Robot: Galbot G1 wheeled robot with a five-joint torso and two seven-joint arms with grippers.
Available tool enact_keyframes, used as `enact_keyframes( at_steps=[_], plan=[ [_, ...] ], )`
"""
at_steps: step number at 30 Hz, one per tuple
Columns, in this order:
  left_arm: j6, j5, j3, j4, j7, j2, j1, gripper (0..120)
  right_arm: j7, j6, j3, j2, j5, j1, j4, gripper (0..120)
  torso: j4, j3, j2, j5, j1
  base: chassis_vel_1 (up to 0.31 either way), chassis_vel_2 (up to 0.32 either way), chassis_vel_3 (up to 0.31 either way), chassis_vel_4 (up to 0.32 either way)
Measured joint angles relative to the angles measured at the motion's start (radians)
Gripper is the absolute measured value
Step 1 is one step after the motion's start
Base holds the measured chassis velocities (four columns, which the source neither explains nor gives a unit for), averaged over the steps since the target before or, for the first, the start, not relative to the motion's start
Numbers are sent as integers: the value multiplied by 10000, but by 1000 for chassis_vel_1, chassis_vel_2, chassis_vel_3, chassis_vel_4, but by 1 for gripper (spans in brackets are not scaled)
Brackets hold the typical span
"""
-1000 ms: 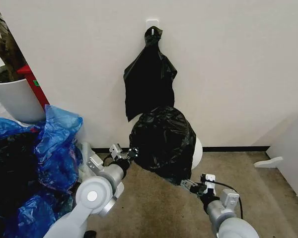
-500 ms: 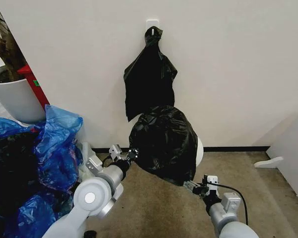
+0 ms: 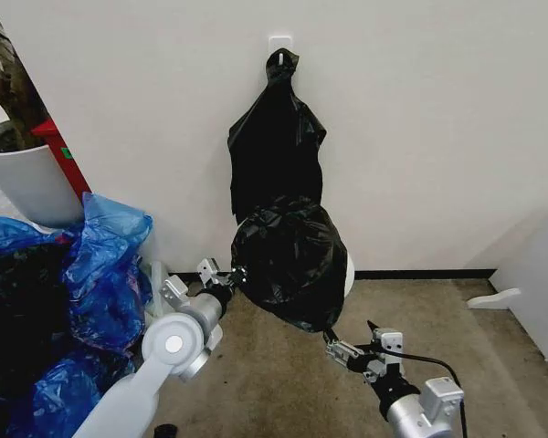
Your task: Place the garbage bag over the trash bin.
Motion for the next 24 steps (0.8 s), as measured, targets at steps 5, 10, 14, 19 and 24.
enact_keyframes(
  at_steps=[5, 10, 14, 19, 24],
  plan=[
    [199, 941, -131, 338, 1226, 88, 266, 1, 80, 90, 510, 38, 293, -391, 150, 100, -4, 0, 0, 1, 0, 0, 0, 0, 0],
    [625, 1374, -629, 861, 3830, 178, 751, 1, -405, 240, 2475, -234, 2176, 200, 151, 100, 5, 1, -1, 3, 0, 0, 0, 0, 0],
    [584, 1630, -974, 1678, 6430, 218, 1031, 1, -1182, -340, 4739, -506, 5680, 550, 149, 100, 0, 1, 0, 5, 0, 0, 0, 0, 0],
    [277, 2106, -1192, 2947, 9543, 129, 925, 1, -2378, -1150, 6922, -1140, 9140, 604, 142, 100, -2, 1, 0, 0, 0, 0, 0, 0, 0],
    [233, 2405, -1229, 3652, 11190, 51, 681, 1, -2911, -2146, 7510, -1550, 11401, 793, 133, 100, -1, 1, 0, 2, 0, 0, 0, 0, 0]
  ],
)
